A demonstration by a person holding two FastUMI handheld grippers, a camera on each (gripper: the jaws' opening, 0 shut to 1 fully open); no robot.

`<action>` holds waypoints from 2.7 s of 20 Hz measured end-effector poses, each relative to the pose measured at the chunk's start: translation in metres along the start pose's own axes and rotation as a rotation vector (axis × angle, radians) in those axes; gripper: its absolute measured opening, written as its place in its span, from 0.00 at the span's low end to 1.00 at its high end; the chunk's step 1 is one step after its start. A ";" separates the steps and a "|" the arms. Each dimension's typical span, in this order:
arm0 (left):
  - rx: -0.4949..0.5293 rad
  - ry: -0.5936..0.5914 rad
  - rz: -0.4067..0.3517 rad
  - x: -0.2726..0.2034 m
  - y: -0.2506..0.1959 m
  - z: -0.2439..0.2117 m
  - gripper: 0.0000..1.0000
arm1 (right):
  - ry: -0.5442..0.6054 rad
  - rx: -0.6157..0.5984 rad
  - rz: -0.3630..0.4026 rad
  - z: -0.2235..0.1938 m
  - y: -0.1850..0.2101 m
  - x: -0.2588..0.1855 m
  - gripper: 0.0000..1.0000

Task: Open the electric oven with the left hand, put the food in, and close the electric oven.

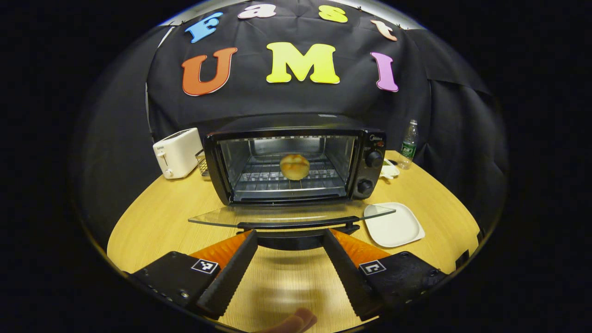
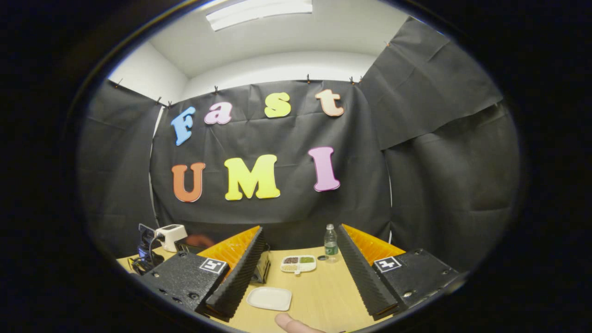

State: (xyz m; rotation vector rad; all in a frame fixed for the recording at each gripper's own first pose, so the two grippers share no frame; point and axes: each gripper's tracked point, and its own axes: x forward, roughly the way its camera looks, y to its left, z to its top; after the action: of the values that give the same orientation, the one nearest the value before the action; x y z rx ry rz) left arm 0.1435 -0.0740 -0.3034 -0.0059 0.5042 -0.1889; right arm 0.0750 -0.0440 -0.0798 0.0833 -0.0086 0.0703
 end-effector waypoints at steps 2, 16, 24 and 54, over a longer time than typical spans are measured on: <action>-0.019 -0.022 -0.008 0.001 0.002 0.014 0.95 | 0.003 0.004 -0.004 -0.001 -0.002 -0.001 0.94; -0.005 -0.216 0.046 0.024 0.022 0.109 0.98 | 0.008 -0.020 -0.020 0.001 -0.003 -0.014 0.94; -0.005 -0.316 0.070 -0.039 0.027 0.132 0.98 | -0.006 -0.032 -0.020 0.011 -0.003 -0.038 0.94; 0.063 -0.629 0.064 -0.336 -0.043 0.151 0.97 | -0.006 -0.030 -0.057 0.045 -0.015 -0.114 0.94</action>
State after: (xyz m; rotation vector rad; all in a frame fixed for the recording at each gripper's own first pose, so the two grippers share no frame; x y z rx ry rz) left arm -0.0797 -0.0614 -0.0081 0.0124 -0.1291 -0.1306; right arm -0.0376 -0.0710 -0.0376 0.0533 -0.0130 0.0127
